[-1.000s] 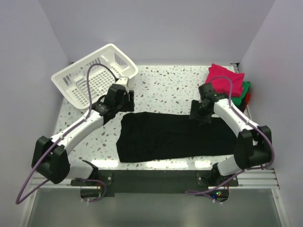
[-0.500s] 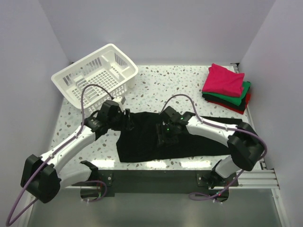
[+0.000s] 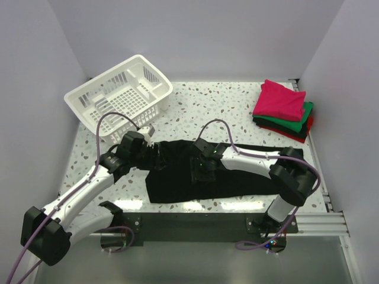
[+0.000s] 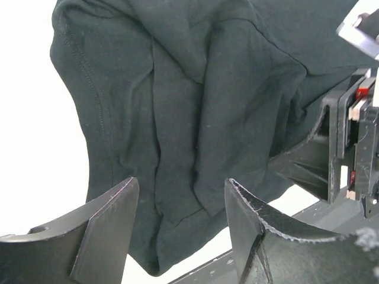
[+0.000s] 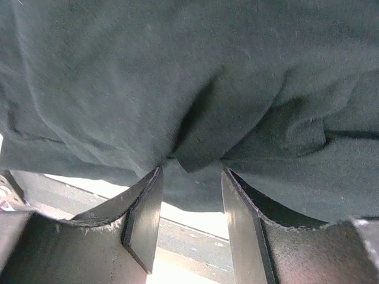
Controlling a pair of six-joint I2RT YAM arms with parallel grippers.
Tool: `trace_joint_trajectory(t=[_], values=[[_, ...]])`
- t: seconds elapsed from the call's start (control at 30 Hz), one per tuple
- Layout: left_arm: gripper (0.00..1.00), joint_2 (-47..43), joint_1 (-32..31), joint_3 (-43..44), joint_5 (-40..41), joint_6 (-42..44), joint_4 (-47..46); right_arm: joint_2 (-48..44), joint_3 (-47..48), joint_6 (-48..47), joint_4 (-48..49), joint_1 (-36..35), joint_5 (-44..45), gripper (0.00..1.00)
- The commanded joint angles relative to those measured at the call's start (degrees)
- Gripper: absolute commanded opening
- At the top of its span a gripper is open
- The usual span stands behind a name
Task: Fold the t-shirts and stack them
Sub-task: Fold the tshirt
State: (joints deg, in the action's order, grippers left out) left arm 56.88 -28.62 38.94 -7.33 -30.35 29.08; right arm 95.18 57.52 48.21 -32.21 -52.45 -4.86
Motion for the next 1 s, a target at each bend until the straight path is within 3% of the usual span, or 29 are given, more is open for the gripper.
trace_joint_trajectory(t=[0.0, 0.2, 0.5, 0.67, 0.87, 0.97], values=[[0.65, -0.1, 0.1, 0.6, -1.2, 2.1, 0.7, 0.9, 3.7, 1.8, 1.2, 0.0, 3.2, 0.47], [0.64, 0.9, 0.1, 1.0, -1.5, 4.0, 1.2, 4.6, 6.3, 1.1, -1.6, 0.0, 4.0, 0.43], [0.6, -0.3, -0.1, -2.9, -5.6, 3.3, 0.3, 2.7, 5.6, 1.4, -6.5, 0.1, 5.5, 0.28], [0.59, -0.1, -4.2, -4.8, -6.6, -0.4, -1.4, 3.1, 4.6, 0.4, -5.3, 0.1, 5.0, 0.22], [0.59, 2.5, -8.5, -5.0, -5.8, -3.7, -4.1, 3.9, 5.6, -3.1, -5.1, 0.8, 5.0, 0.24], [0.59, 6.4, -9.5, -4.3, -6.7, -5.1, -4.9, 2.9, 6.5, -5.1, -6.3, 2.0, 5.0, 0.18]])
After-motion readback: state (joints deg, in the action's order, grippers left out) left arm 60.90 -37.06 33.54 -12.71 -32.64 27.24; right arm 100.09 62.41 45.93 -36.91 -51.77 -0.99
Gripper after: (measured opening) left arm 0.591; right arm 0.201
